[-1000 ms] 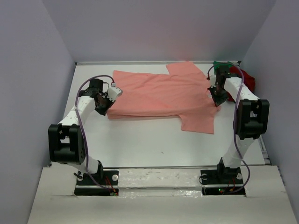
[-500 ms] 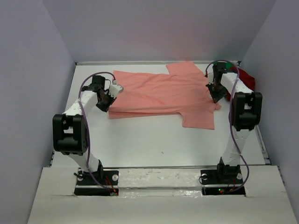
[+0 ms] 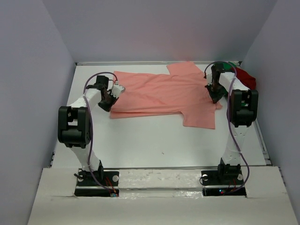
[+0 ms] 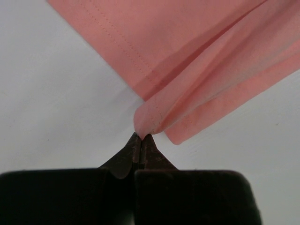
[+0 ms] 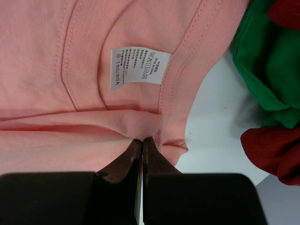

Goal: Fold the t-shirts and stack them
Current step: Fold the flattened tshirt in 1/3 of the way

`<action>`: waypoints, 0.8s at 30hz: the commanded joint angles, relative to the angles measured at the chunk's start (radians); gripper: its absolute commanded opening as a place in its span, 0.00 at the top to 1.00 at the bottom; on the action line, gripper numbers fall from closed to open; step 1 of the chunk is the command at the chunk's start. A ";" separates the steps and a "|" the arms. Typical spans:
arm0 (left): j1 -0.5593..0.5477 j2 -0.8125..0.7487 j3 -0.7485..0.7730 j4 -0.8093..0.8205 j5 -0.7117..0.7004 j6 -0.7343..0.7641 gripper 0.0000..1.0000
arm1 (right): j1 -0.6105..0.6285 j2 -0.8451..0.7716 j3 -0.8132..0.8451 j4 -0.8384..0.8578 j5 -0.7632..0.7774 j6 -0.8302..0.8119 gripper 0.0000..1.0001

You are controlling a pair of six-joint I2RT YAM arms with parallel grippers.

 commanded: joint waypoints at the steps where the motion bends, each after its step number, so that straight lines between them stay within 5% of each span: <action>1: -0.017 0.001 0.026 0.030 -0.056 -0.019 1.00 | -0.017 0.011 0.043 -0.009 0.036 -0.013 1.00; 12: -0.050 0.041 -0.023 0.099 -0.124 -0.038 1.00 | -0.017 0.026 0.046 -0.007 0.035 -0.012 1.00; 14: -0.054 0.047 -0.024 0.113 -0.150 -0.042 0.94 | -0.017 0.031 0.049 -0.009 0.030 -0.012 1.00; 15: -0.057 0.050 -0.030 0.122 -0.160 -0.045 0.84 | -0.017 0.032 0.054 -0.010 0.025 -0.012 1.00; 17: -0.059 0.058 -0.038 0.147 -0.244 -0.052 0.74 | -0.017 0.031 0.059 -0.015 0.021 -0.015 0.68; 24: -0.059 0.026 -0.080 0.265 -0.416 -0.073 0.40 | -0.017 -0.006 0.063 -0.016 0.028 -0.030 0.35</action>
